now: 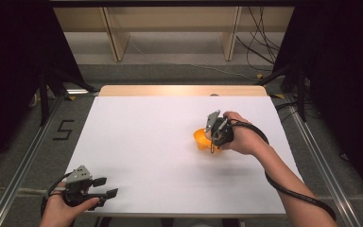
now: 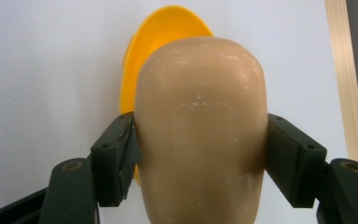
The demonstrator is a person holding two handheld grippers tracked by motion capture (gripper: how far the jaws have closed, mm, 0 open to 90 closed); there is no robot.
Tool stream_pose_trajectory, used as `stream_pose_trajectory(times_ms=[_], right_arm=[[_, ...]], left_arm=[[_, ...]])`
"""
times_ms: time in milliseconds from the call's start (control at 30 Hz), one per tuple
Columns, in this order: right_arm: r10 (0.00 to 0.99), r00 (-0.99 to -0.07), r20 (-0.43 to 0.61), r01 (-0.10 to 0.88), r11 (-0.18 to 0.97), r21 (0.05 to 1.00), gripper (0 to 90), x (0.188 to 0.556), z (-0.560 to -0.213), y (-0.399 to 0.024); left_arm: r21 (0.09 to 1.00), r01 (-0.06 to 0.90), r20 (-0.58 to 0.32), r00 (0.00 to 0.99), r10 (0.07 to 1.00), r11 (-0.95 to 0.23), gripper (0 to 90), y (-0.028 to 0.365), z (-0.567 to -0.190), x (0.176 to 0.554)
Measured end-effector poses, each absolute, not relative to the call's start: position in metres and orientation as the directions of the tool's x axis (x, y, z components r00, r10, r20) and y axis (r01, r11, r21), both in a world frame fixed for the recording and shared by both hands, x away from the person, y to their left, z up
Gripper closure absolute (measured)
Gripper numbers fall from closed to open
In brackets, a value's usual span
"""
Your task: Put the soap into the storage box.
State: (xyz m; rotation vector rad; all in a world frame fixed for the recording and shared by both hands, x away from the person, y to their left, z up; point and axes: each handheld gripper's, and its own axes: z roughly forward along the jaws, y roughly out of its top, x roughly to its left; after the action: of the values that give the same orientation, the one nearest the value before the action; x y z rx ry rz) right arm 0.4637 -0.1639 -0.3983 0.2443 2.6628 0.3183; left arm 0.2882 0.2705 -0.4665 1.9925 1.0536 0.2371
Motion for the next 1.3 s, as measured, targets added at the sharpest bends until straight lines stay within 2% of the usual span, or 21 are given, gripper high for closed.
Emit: stream_pose_trajectory(times_ms=[333,400,567,633,933,1000,1033,1300], right_arm=[[0.247,-0.884,-0.396,0.151,0.955,0.257,33.2,0.466,-0.401,-0.162],[0.199,-0.892,-0.407,0.095,0.961,0.261,33.3,0.470,-0.402,-0.161],[0.219,-0.892,-0.396,0.122,0.959,0.256,33.3,0.471,-0.404,-0.158],[0.192,-0.895,-0.403,0.091,0.962,0.257,33.3,0.473,-0.404,-0.157],[0.240,-0.894,-0.378,0.151,0.956,0.250,33.2,0.472,-0.407,-0.154],[0.214,-0.898,-0.385,0.122,0.960,0.251,33.3,0.475,-0.408,-0.153],[0.232,-0.894,-0.383,0.143,0.959,0.246,33.3,0.473,-0.409,-0.153],[0.210,-0.903,-0.375,0.125,0.963,0.239,33.3,0.478,-0.413,-0.152]], left_arm=[[0.755,0.590,-0.206,0.629,0.750,-0.287,32.6,0.271,-0.467,0.288],[0.755,0.590,-0.206,0.629,0.750,-0.287,32.6,0.271,-0.466,0.288],[0.756,0.590,-0.208,0.628,0.750,-0.285,32.6,0.271,-0.466,0.288],[0.756,0.589,-0.207,0.629,0.750,-0.285,32.6,0.271,-0.466,0.288],[0.757,0.589,-0.209,0.627,0.750,-0.282,32.6,0.271,-0.466,0.288],[0.758,0.590,-0.212,0.626,0.751,-0.278,32.6,0.270,-0.466,0.288],[0.757,0.589,-0.208,0.628,0.750,-0.283,32.6,0.271,-0.466,0.288],[0.757,0.588,-0.207,0.629,0.749,-0.285,32.6,0.271,-0.466,0.288]])
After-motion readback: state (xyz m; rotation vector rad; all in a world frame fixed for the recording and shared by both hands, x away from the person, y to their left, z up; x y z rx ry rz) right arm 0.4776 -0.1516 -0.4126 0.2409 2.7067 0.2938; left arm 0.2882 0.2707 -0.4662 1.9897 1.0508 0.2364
